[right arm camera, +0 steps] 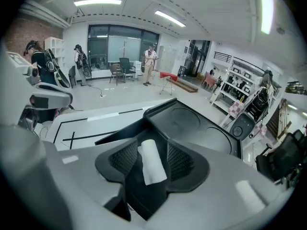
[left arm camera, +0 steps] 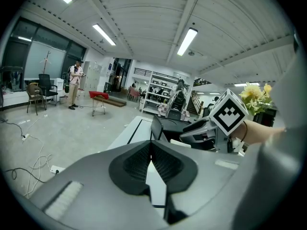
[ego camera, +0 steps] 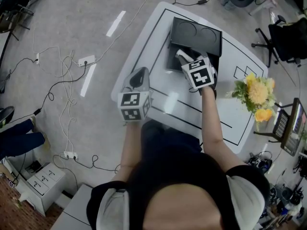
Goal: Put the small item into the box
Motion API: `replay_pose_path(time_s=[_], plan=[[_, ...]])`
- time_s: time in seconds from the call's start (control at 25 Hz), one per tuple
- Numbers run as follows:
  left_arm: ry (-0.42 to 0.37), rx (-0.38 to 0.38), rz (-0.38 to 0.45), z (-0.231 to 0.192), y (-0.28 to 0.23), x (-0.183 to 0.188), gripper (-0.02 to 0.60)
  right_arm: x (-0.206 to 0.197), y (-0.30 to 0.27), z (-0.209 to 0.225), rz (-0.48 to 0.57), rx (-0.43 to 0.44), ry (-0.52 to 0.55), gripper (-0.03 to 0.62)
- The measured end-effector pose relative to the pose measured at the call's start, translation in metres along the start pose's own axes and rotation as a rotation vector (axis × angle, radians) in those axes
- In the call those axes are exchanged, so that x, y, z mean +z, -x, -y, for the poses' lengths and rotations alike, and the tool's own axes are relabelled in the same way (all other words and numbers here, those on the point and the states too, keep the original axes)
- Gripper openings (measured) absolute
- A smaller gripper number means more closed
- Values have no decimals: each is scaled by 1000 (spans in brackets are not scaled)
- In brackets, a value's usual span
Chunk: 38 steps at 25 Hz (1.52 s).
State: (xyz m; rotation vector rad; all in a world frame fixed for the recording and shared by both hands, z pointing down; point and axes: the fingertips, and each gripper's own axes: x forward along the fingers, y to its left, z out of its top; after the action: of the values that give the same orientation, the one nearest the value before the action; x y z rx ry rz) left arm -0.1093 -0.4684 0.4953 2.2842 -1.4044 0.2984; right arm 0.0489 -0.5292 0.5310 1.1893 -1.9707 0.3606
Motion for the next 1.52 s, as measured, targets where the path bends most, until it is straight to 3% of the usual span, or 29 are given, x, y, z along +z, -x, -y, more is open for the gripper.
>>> replay_pose_path(time_s=[0.24,0.76,1.52], plan=[[-10,-12,14,3,2,3,9,1,6,4,34,-56,-34,93],[-22,-4,35,0,11,8,9,19,28,-19,133,-24,-136,7],[-42,-5,70,2,25,23,9,39,70,-54,289,71,-175,2]])
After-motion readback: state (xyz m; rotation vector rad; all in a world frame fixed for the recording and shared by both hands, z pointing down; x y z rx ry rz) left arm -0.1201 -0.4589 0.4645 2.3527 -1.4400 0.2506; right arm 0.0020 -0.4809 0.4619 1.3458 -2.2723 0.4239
